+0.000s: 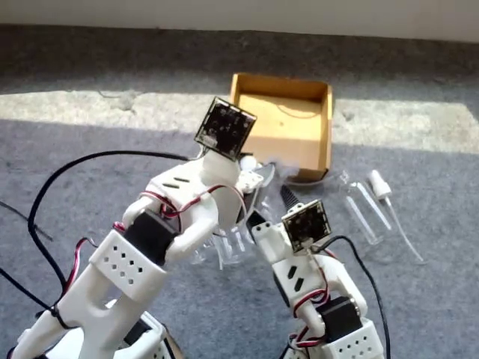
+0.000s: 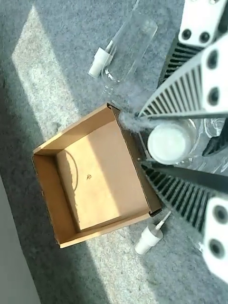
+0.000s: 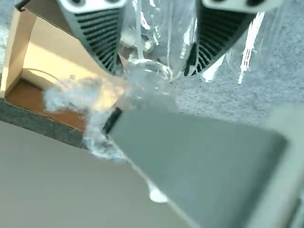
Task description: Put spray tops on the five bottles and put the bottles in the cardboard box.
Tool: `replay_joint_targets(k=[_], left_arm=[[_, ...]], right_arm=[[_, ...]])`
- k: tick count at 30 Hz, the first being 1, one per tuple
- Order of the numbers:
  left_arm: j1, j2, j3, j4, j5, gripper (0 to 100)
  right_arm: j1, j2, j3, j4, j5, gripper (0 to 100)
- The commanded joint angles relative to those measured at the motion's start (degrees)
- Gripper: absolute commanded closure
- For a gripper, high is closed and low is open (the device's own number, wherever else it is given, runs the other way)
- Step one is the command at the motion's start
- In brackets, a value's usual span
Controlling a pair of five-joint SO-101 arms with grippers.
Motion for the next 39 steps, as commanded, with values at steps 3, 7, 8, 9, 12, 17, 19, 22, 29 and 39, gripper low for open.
replay_joint_targets(k=[3, 7, 8, 9, 12, 17, 19, 22, 29, 39], left_arm=[[0.1, -3.7, 2.4, -1.9, -0.1, 92], [-0.6, -4.1, 1.4, -3.9, -0.1, 86], [-1.0, -4.0, 0.0, -3.5, -0.1, 84], [-1.5, -3.8, -1.7, -3.5, -0.1, 82], [-4.2, -3.7, -7.1, -3.5, -1.2, 78], [-6.3, -4.1, -14.5, 1.6, -4.2, 78], [-7.0, -3.9, -15.1, 3.8, -4.4, 78], [-8.1, -3.7, -10.2, 4.2, -4.5, 78], [-8.1, -4.1, 4.6, -2.5, -4.6, 78], [-7.7, -4.3, 0.0, 0.4, -4.6, 78]], right_arm=[[-1.3, -0.7, -1.1, -1.5, -1.1, 99.5], [-4.5, -0.7, -0.7, -1.5, 0.1, 99.5], [-4.9, -0.7, -0.7, -1.5, 1.7, 99.5], [-4.9, -0.7, -0.7, -1.5, 2.8, 99.5], [-4.9, -0.7, -0.7, -1.5, 3.4, 99.5], [-4.8, -0.7, -0.6, -1.5, 3.4, 99.5], [-4.8, -0.7, -0.6, -1.5, 3.4, 99.5], [-4.8, -0.7, -0.7, -1.5, 3.3, 99.5], [-4.7, -0.7, -0.7, -1.5, 3.3, 99.5], [-4.6, -0.7, -0.6, -1.5, 3.3, 99.5]])
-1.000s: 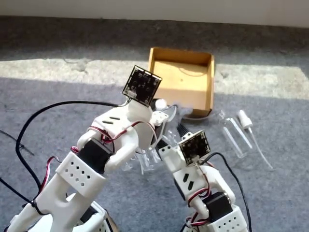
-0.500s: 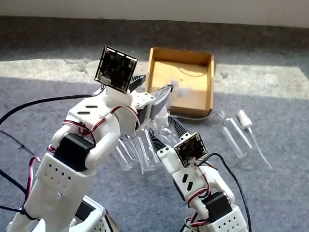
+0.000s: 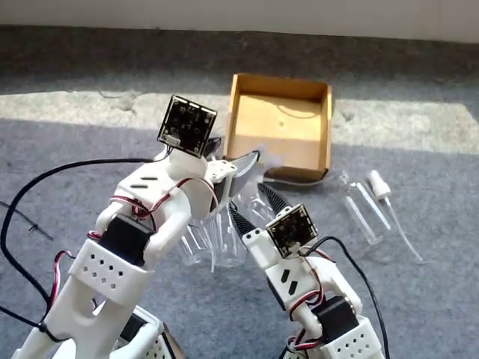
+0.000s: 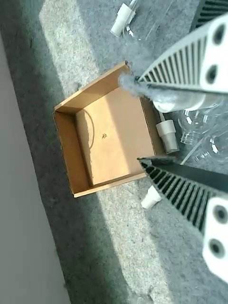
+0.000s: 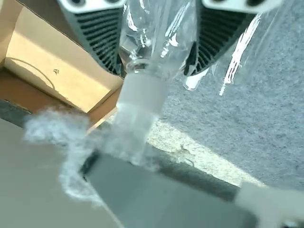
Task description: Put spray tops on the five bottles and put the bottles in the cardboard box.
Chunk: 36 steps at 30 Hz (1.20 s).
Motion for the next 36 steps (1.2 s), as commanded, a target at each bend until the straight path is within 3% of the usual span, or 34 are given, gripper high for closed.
replay_joint_targets(k=[1, 9, 12, 16, 19, 25, 28, 36], left_arm=[[0.0, -0.3, -6.5, 4.3, -0.7, 78], [-2.5, -2.6, -13.7, 11.3, -0.7, 78], [-3.6, -9.5, -13.6, 14.9, -1.9, 78], [-3.9, -22.3, -6.8, 18.1, -6.3, 78], [-4.7, -29.1, 2.0, 17.9, -7.9, 78], [-3.2, -33.2, 16.1, 13.6, -9.1, 77], [-0.4, -33.6, 21.2, 11.6, -11.9, 77], [3.0, -33.6, 22.5, 11.0, -12.9, 77]], right_arm=[[0.0, -0.9, -0.7, -1.5, 0.2, 99.5], [0.3, -0.9, -1.2, -1.5, 0.5, 99.4], [5.2, -0.9, -1.3, -1.8, 0.5, 99.4], [12.2, -0.7, -4.4, -8.4, 0.2, 99.4], [12.4, 0.0, -8.8, -8.7, 0.2, 99.5], [12.4, 16.7, -22.5, -9.0, 0.0, 99.5], [12.4, 27.7, -32.2, -8.6, -3.5, 99.5], [10.3, 40.2, -43.7, -8.1, -8.2, 99.5]])
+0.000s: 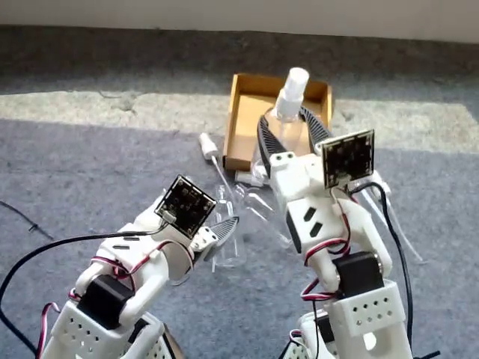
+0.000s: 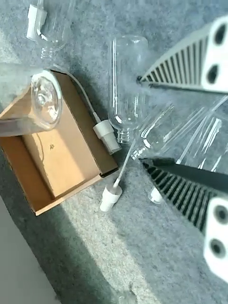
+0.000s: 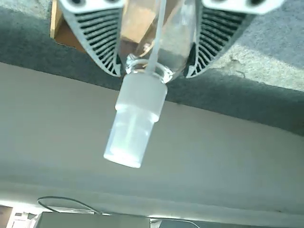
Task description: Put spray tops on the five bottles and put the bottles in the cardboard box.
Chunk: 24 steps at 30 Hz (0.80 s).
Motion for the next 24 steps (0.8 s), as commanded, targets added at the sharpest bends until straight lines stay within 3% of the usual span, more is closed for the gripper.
replay_joint_targets(k=[1, 7, 21, 24], left_arm=[[1.6, -0.5, -0.2, -3.1, -0.4, 77], [1.2, 0.0, -0.6, -6.5, 1.9, 68], [-2.5, 0.0, 0.7, -6.9, 1.8, 67], [-2.5, 0.0, 3.0, -10.4, 1.8, 67]], right_arm=[[-2.4, 1.4, -3.6, 0.8, -0.8, 99.5], [-8.2, 1.4, -3.4, 13.3, -0.7, 99.5], [-8.6, -5.1, -3.6, 22.6, -0.5, 99.5], [-8.6, -7.4, -3.6, 24.7, -0.5, 99.5]])
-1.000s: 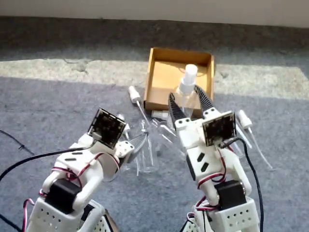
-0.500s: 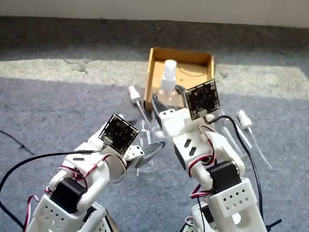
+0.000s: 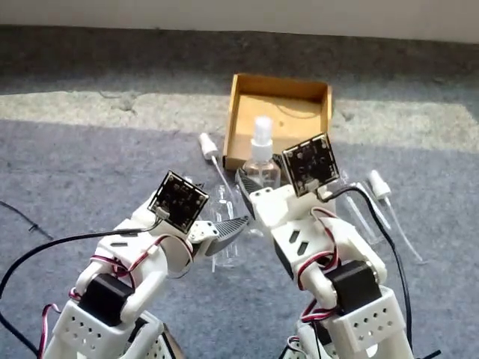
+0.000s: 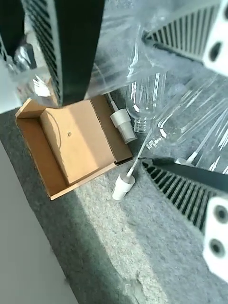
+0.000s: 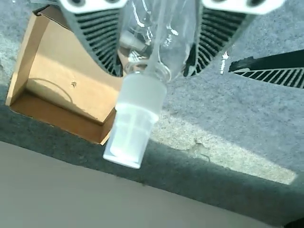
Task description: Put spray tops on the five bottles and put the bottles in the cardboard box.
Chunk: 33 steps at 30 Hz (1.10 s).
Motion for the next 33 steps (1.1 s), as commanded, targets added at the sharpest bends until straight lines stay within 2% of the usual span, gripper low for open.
replay_joint_targets(k=[1, 27, 29, 33], left_arm=[[-0.6, 0.0, 1.9, -5.2, 0.5, 67], [-3.0, 0.0, 2.3, -5.7, 0.4, 67], [-2.4, 0.0, 2.0, -5.5, 0.5, 67], [4.4, -0.6, -0.6, -1.9, 0.7, 67]], right_arm=[[-0.7, -2.9, -3.1, 2.1, -0.4, 99.5], [-0.7, -3.3, -3.2, 6.7, 1.0, 99.5], [-0.6, -3.0, -3.8, 6.8, 0.8, 99.5], [-0.6, -3.1, -4.0, 1.9, 0.7, 99.5]])
